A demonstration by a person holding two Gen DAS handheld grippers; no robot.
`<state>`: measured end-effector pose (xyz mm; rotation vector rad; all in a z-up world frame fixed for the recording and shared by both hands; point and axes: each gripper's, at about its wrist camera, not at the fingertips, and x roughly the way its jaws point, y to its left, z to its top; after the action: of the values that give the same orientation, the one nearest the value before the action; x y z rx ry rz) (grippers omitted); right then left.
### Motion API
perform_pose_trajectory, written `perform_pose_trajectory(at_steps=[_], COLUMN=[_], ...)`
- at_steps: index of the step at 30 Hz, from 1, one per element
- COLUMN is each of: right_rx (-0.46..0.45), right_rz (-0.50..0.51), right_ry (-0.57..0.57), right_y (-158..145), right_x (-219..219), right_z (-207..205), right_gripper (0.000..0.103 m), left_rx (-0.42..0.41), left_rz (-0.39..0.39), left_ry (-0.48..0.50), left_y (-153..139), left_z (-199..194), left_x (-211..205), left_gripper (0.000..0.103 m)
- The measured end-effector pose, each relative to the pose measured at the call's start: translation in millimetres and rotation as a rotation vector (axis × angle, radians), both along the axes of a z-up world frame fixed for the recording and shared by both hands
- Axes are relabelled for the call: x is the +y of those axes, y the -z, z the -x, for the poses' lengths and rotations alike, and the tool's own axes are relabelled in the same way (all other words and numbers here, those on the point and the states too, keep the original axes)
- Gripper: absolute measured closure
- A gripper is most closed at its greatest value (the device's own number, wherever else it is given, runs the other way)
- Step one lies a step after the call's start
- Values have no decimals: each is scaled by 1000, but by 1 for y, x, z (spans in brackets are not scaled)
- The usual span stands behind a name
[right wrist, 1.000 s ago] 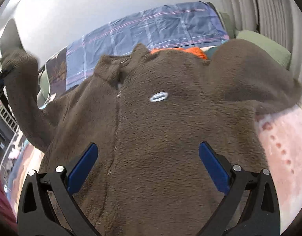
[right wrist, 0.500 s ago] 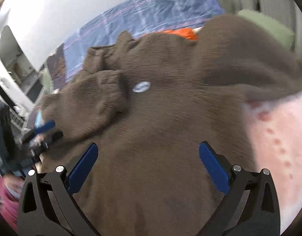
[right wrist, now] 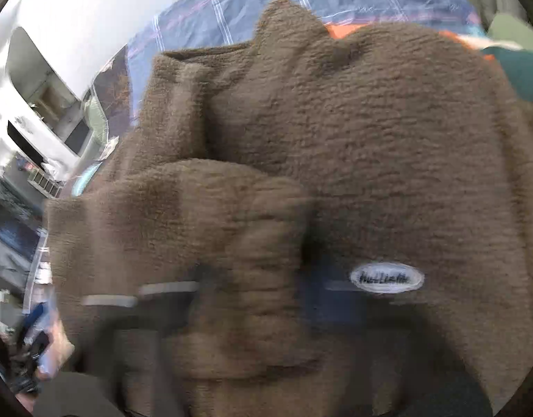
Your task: Fold large clothes
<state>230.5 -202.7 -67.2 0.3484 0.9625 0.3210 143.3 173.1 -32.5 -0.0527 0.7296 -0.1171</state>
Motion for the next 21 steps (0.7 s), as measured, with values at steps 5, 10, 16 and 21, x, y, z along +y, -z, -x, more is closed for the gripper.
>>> perform_pose_trajectory(at_steps=[5,10,16,21], right_rx=[-263,-121,-35,-170], right_rz=[42,128,107,106], right_ry=[72,191,202,114], right_y=[-74,-55,-9,-38], right_x=[-23,-79,-99,-78], right_z=[51,77,101,118], right_gripper=[76,55,44,44], left_rx=[-30,-58,14,28], left_rz=[44,7,-95,-112], left_ry=[-60,-41,9,-59], left_y=[-8,-12,0,3], left_z=[-8,-21,-63,-114], left_x=[18,4,-29,-23], left_gripper=[13,11,11,13])
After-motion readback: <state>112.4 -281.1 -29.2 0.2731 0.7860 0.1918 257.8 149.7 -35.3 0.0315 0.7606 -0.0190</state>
